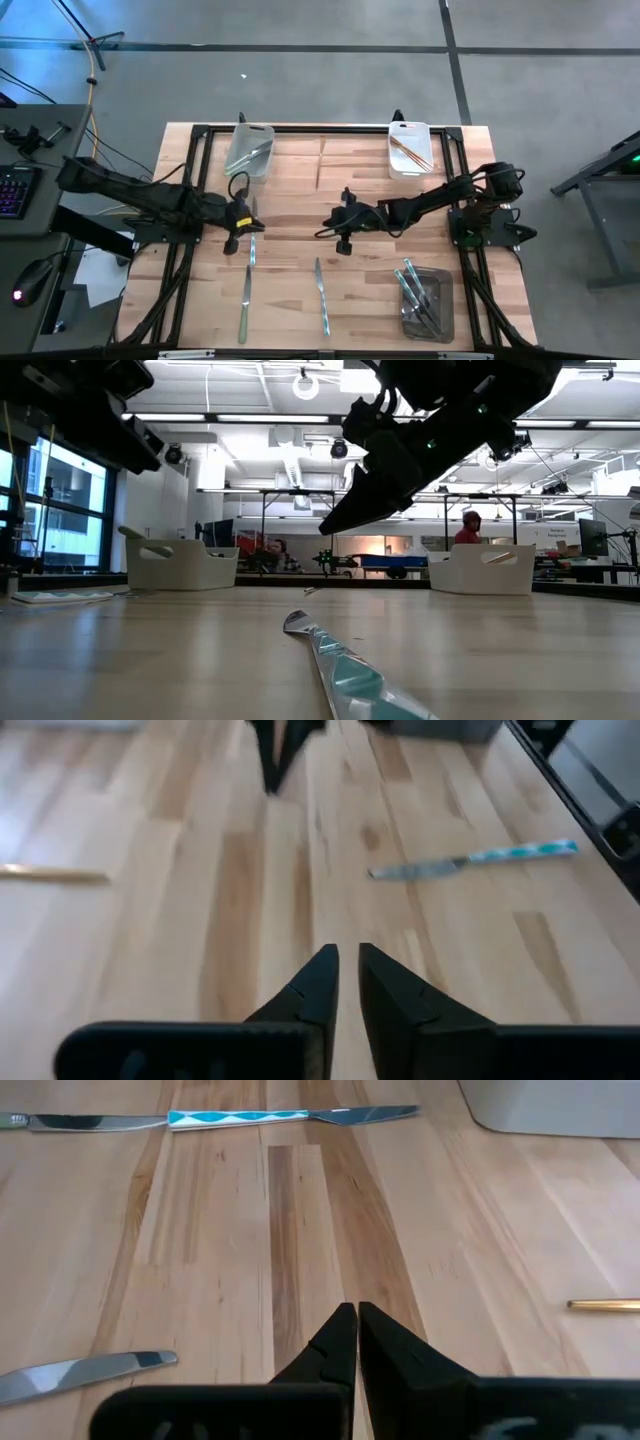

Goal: Sort silverware by color (type)
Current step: Put the left blue knife into the black bin, then put the golden knife into the white bin

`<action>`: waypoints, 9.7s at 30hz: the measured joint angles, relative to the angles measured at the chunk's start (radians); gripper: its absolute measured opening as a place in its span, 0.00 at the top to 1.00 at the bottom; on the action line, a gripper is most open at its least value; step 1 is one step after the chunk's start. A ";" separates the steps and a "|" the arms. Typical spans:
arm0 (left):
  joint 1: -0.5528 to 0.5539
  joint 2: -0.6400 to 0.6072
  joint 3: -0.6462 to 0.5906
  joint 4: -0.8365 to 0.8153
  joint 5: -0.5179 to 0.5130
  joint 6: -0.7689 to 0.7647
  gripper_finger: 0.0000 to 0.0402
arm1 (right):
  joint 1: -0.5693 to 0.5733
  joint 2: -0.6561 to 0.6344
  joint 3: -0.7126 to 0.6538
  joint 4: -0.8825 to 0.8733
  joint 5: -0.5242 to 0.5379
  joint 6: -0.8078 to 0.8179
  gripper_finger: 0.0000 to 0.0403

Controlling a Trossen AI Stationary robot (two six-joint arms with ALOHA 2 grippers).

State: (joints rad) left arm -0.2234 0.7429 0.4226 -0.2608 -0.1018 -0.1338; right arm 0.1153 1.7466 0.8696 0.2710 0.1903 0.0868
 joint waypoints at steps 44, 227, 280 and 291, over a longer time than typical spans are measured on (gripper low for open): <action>-0.213 0.477 0.066 -0.140 -0.139 0.039 0.70 | 0.017 0.000 0.000 -0.005 0.001 -0.016 1.00; 0.062 0.537 0.114 1.066 -0.246 0.329 0.81 | 0.494 -0.419 0.447 -1.321 0.224 1.220 0.97; -0.003 0.537 0.113 0.953 -0.166 0.304 0.93 | 0.712 -0.423 0.186 -1.226 0.218 1.121 0.77; -0.164 0.536 0.113 0.792 -0.170 0.257 1.00 | 0.361 -0.422 -0.108 -0.320 -0.060 0.271 0.97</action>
State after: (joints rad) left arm -0.3871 1.2792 0.5354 0.5311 -0.2718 0.1231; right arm 0.4764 1.3243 0.7618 -0.0489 0.1307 0.3575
